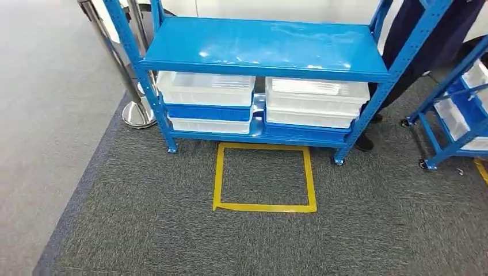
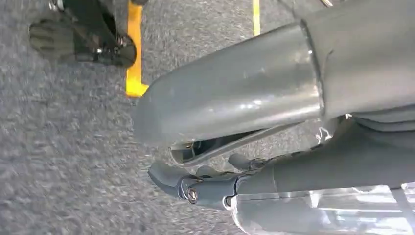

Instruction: Take the parts from the cabinet and place them on the table.

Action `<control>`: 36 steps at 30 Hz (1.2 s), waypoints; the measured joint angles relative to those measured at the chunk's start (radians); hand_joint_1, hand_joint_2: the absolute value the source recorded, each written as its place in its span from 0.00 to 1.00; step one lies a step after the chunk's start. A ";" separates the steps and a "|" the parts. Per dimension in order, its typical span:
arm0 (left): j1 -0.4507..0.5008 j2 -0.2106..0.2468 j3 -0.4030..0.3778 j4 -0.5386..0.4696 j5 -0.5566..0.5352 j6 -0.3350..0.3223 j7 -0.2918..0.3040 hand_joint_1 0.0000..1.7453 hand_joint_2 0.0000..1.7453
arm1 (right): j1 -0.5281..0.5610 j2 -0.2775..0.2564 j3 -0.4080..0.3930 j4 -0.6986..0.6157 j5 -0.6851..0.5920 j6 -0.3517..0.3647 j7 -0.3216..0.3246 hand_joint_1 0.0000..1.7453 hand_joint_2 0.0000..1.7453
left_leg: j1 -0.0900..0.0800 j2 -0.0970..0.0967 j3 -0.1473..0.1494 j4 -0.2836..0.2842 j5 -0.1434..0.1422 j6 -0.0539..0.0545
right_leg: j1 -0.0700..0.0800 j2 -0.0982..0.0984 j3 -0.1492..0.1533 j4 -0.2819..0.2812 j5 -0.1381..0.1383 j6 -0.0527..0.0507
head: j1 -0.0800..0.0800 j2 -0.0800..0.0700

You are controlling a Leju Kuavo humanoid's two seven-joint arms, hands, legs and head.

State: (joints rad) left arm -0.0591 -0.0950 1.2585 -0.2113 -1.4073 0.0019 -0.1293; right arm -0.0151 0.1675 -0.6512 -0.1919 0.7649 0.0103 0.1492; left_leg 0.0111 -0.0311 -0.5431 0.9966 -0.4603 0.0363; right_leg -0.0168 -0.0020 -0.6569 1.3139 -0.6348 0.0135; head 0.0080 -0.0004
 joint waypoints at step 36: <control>0.002 -0.005 -0.003 0.000 0.002 0.008 -0.002 0.00 0.00 | -0.001 -0.002 -0.035 0.001 -0.014 -0.047 -0.017 0.00 0.00 | -0.009 0.005 0.017 0.013 -0.038 -0.027 | 0.001 0.009 0.093 -0.269 0.142 -0.014 | -0.001 0.000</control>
State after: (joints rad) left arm -0.0572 -0.1003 1.2551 -0.2113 -1.4054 0.0099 -0.1312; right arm -0.0157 0.1656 -0.6867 -0.1911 0.7504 -0.0370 0.1320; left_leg 0.0021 -0.0265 -0.5258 1.0094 -0.4983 0.0092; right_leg -0.0155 0.0073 -0.5642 1.0446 -0.4924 -0.0001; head 0.0073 -0.0004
